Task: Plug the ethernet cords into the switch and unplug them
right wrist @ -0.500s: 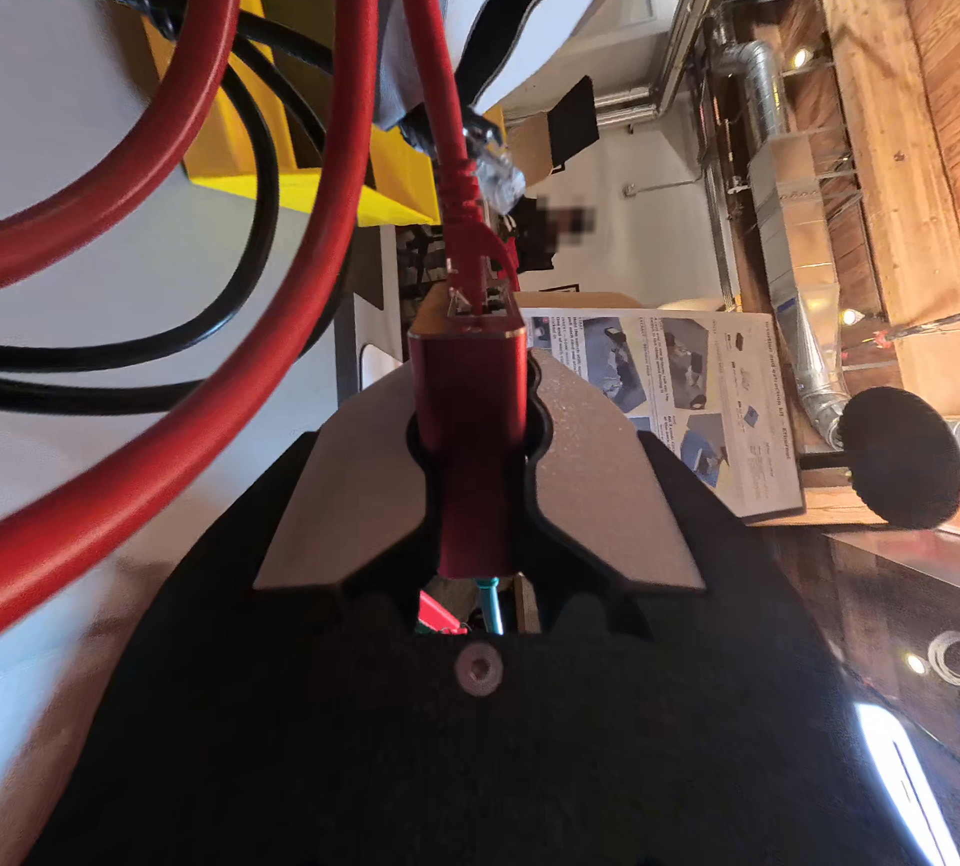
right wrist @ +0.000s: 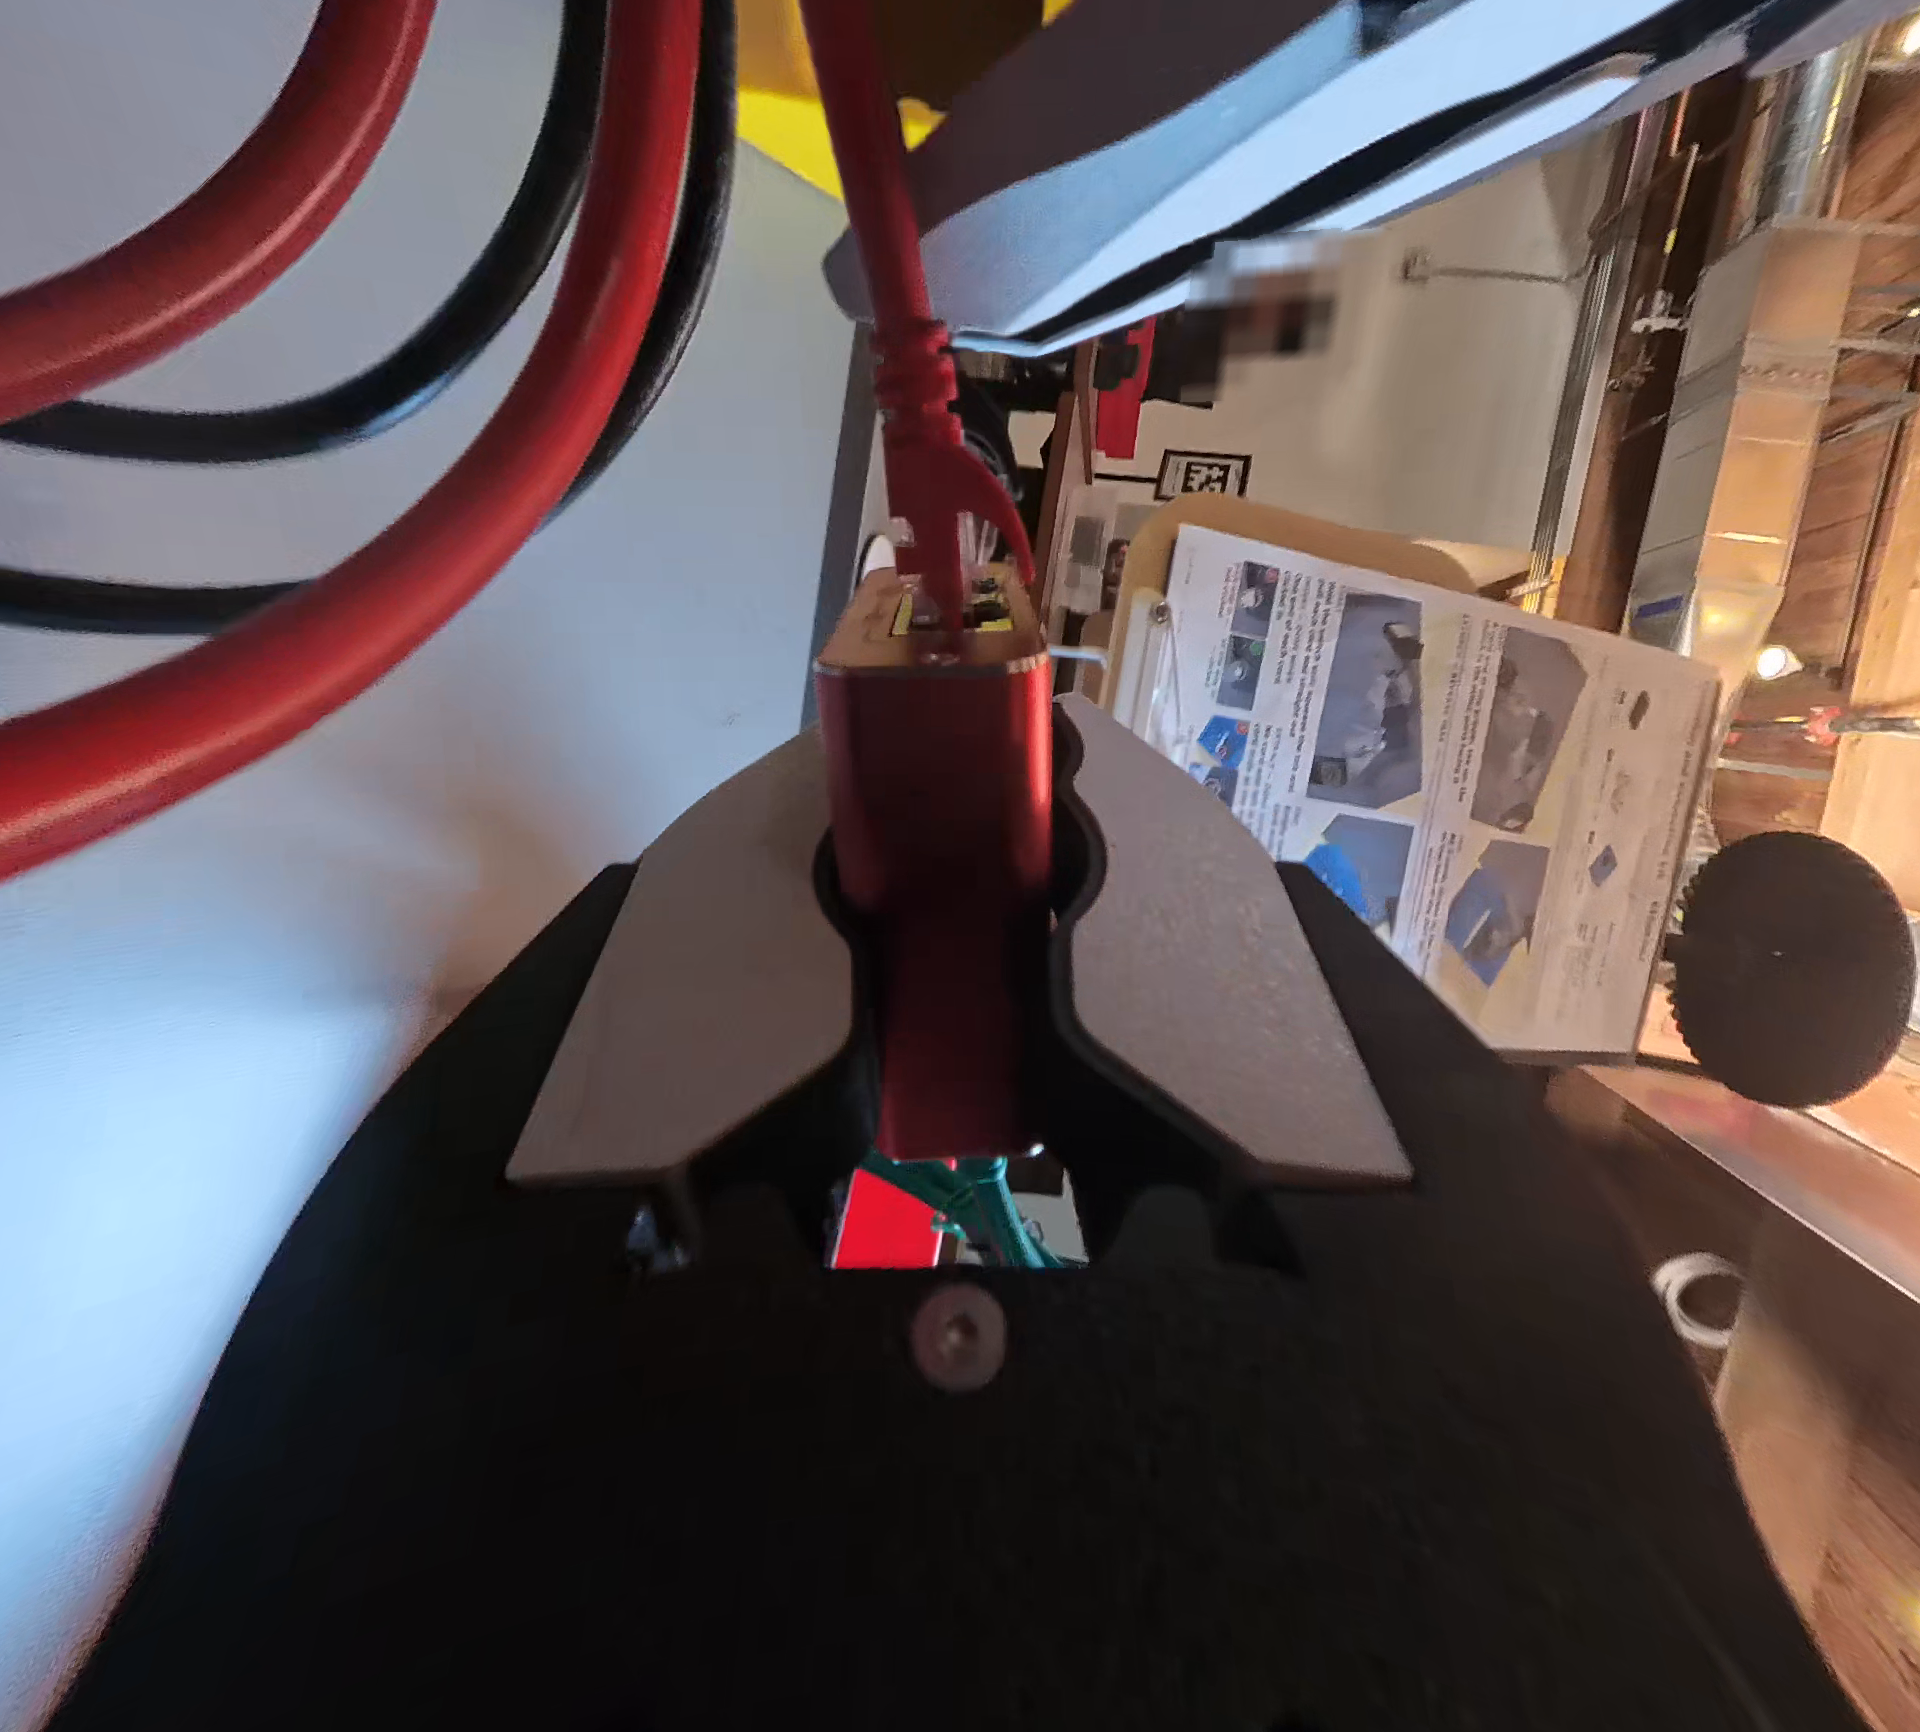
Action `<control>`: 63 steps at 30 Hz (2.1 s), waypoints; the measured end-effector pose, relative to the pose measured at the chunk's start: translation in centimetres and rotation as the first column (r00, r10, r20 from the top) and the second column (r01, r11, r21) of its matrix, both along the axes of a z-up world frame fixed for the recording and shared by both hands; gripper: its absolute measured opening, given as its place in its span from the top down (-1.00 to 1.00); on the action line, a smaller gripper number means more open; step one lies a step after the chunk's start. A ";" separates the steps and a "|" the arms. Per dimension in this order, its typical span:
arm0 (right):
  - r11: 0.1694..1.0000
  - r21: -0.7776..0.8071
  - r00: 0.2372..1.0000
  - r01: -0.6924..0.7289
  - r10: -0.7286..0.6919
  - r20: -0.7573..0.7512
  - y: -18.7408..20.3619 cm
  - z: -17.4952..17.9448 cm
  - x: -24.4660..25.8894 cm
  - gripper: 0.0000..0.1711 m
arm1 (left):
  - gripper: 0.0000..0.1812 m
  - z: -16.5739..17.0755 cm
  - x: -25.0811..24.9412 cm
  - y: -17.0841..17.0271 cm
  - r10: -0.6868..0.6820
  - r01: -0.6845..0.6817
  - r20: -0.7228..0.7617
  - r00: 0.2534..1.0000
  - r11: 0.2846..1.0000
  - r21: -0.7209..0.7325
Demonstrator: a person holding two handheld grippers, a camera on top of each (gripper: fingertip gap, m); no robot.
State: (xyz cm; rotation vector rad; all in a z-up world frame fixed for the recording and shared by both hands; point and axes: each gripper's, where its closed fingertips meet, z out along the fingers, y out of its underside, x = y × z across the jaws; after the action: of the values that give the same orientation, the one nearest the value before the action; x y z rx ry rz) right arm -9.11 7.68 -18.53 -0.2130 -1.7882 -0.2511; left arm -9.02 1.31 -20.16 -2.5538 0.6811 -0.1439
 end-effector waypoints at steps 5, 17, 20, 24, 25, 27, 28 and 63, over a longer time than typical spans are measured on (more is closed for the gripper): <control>0.997 0.001 0.997 0.077 -0.077 0.013 1.0 -2.0 0.5 0.65 | 0.90 -1.1 0.3 1.2 0.018 -0.018 0.050 0.999 1.000 0.001; 0.977 -0.187 0.994 -0.100 0.090 -0.060 -0.7 -0.8 1.6 0.67 | 0.90 0.7 2.7 1.1 -0.191 0.148 0.348 0.918 0.978 0.145; 0.972 -0.196 0.991 -0.127 0.115 -0.070 -1.3 -0.6 1.8 0.66 | 0.91 0.8 2.7 1.3 -0.194 0.146 0.351 0.916 0.976 0.160; 0.964 -0.213 0.986 -0.158 0.142 -0.086 -2.2 0.1 2.0 0.67 | 0.91 1.6 3.2 0.7 -0.232 0.172 0.382 0.895 0.968 0.185; 0.965 -0.206 0.986 -0.161 0.148 -0.075 -2.3 -0.1 2.0 0.67 | 0.91 1.4 3.2 0.5 -0.241 0.188 0.355 0.903 0.966 0.178; 0.963 -0.211 0.985 -0.171 0.159 -0.071 -2.5 -0.4 2.1 0.67 | 0.91 1.1 3.3 0.3 -0.258 0.208 0.340 0.904 0.962 0.177; 0.960 -0.220 0.984 -0.172 0.158 -0.084 -2.4 -0.1 2.1 0.66 | 0.90 1.5 3.4 0.4 -0.267 0.207 0.356 0.896 0.958 0.198; -0.217 -0.835 0.823 -0.506 0.169 -0.543 -4.9 12.1 5.4 0.65 | 0.67 10.6 8.4 3.4 -0.487 0.035 0.449 0.749 0.706 0.707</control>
State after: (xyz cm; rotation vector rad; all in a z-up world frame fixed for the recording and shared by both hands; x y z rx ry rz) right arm -3.67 2.83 -6.46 -0.7612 -1.2750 1.6942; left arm -0.60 4.74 -9.58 -1.5432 0.6854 -0.6787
